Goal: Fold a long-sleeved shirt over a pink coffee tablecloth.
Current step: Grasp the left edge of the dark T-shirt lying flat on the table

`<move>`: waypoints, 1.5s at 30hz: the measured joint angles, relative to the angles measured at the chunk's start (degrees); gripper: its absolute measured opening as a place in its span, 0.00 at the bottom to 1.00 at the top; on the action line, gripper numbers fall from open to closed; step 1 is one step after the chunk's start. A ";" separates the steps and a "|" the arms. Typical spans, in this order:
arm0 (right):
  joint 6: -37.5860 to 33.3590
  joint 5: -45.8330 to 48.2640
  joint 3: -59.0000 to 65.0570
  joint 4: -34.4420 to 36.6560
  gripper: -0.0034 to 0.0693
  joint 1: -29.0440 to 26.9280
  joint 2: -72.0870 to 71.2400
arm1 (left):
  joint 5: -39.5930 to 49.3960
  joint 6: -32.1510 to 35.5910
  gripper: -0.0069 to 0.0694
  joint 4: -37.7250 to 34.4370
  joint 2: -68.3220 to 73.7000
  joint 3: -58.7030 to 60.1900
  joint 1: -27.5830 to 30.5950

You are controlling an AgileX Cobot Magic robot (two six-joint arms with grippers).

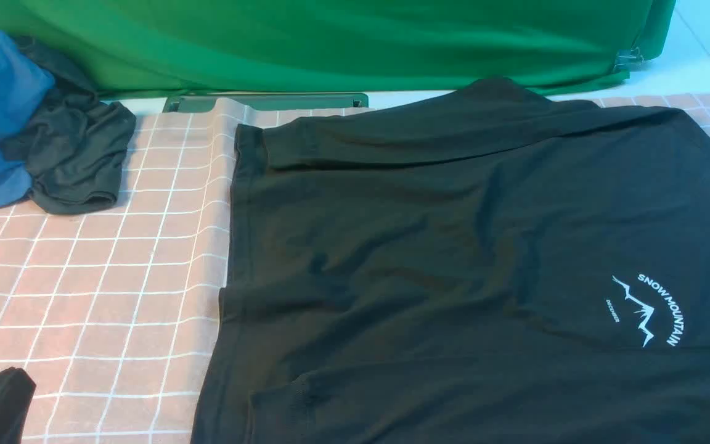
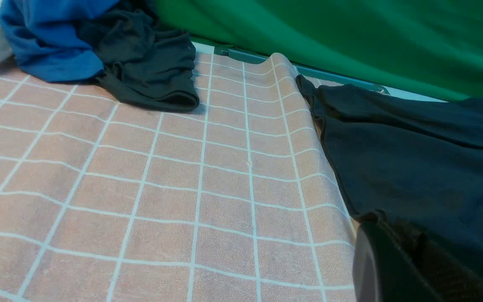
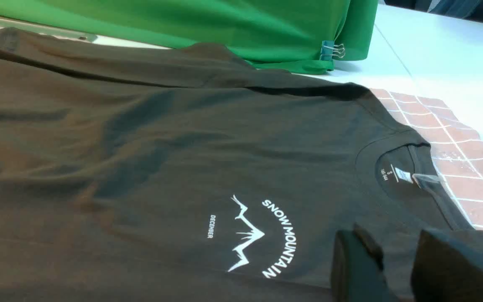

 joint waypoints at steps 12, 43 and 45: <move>0.00 0.00 0.00 0.00 0.39 0.00 0.00 | 0.00 0.00 0.11 0.00 0.00 0.00 0.00; 25.21 -25.54 0.00 9.51 0.39 0.41 0.00 | -16.95 -35.53 0.11 -4.48 9.52 -27.18 0.00; 25.08 -25.79 0.00 9.57 0.39 0.41 0.00 | -6.31 -32.52 0.11 -2.92 16.23 -34.67 0.00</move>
